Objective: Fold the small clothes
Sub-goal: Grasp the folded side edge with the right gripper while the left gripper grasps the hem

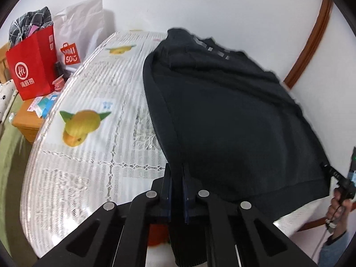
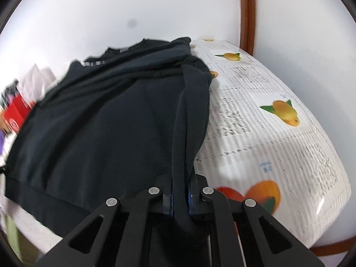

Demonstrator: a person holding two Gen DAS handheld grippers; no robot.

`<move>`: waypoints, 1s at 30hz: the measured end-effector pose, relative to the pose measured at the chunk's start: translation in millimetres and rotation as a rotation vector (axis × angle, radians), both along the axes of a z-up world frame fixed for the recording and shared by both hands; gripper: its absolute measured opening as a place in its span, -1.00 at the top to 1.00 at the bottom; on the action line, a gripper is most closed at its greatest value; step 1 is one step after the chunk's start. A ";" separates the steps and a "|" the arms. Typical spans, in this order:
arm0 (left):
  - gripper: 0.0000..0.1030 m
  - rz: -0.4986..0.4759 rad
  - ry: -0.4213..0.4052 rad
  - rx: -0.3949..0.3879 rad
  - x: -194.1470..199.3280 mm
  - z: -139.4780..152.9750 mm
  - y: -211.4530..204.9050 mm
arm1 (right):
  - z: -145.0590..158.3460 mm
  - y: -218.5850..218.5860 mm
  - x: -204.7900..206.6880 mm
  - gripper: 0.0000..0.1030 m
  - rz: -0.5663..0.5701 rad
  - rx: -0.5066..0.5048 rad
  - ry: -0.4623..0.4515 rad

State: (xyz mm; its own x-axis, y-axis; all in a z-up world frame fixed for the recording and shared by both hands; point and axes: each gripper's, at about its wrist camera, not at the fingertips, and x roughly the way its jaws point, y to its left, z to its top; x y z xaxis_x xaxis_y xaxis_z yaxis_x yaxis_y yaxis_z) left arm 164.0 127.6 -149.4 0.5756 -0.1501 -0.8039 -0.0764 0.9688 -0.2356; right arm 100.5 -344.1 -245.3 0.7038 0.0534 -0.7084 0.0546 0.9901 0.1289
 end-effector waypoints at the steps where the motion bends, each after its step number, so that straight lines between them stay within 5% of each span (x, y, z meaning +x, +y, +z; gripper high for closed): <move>1: 0.86 -0.014 -0.012 0.000 -1.9 8.2 0.2 | 6.4 -4.8 -6.5 0.85 0.000 0.033 -0.006; 7: 0.86 -0.036 -0.125 -0.007 -13.9 56.4 2.1 | 40.3 -12.5 -39.6 0.86 0.021 0.073 -0.083; 14: 0.87 -0.012 -0.206 -0.036 -13.2 76.6 12.7 | 74.0 -22.0 -55.4 0.87 0.015 0.114 -0.181; 21: 0.87 0.021 -0.259 -0.068 10.4 84.8 22.0 | 100.3 -29.1 -35.8 0.87 0.015 0.144 -0.244; 30: 0.87 0.070 -0.276 0.002 62.2 104.7 19.5 | 131.7 -22.4 16.7 0.87 0.021 0.120 -0.281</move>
